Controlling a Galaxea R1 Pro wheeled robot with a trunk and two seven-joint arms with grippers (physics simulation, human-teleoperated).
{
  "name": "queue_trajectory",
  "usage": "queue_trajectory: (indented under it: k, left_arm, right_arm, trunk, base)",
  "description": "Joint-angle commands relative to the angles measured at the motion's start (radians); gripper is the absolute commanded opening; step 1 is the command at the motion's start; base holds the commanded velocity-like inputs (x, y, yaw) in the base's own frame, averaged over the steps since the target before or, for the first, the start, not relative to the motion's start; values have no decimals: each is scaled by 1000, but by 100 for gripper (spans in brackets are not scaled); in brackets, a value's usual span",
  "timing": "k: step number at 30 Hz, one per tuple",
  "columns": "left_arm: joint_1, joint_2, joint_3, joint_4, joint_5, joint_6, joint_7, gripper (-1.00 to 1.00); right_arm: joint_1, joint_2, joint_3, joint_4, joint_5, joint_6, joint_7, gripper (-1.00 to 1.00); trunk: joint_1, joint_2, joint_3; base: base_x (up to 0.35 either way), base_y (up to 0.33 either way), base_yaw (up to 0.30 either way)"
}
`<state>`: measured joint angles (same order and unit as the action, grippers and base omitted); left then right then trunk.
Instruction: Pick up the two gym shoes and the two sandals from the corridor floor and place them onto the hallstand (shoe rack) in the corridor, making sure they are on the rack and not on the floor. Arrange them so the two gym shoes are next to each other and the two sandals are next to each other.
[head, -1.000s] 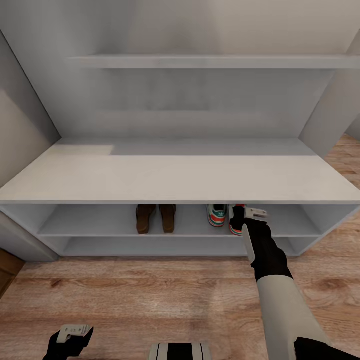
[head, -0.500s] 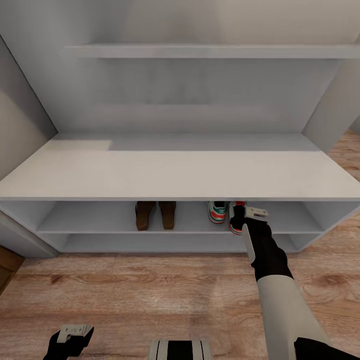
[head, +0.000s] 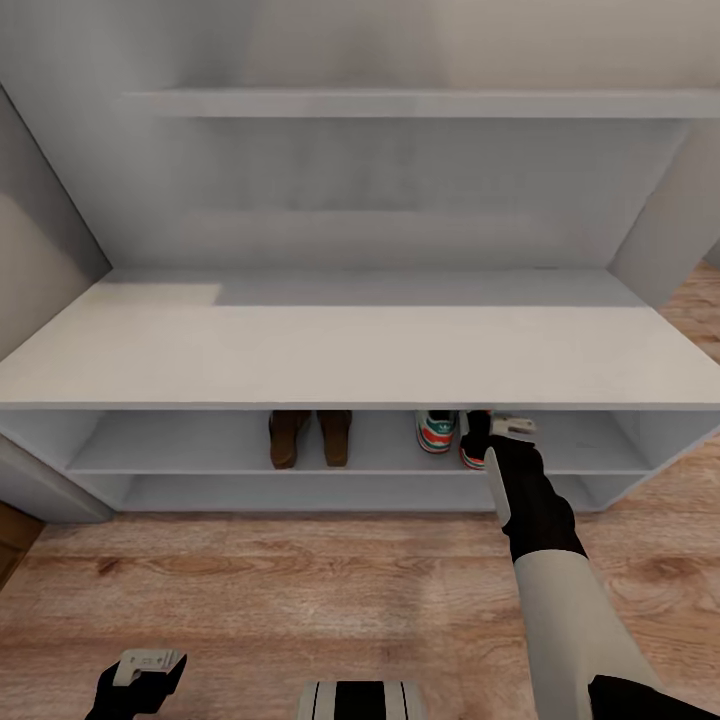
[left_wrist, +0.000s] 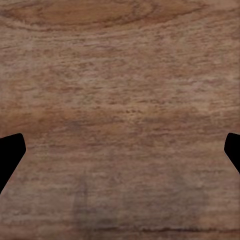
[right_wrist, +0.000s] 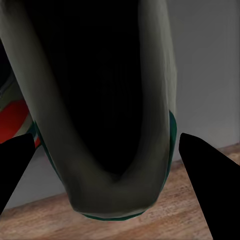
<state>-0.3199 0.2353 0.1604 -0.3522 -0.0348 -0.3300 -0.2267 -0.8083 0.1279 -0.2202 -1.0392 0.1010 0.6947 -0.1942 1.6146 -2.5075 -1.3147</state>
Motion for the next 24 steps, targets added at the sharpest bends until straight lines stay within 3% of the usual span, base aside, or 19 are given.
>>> queue_trajectory:
  k: [1,24]
  left_arm:
    - [-1,-1,8,1,-4,-2,-9,100]
    - [-1,-1,8,1,-4,-1,-9,100]
  right_arm:
    - [0,1,-2,7,3,5,4,-100]
    - [0,-1,-4,7,4,5,4,-100]
  trunk:
    - [0,0,-1]
    - [0,0,-1]
  base:
    - [53,0,0]
    - [64,0,0]
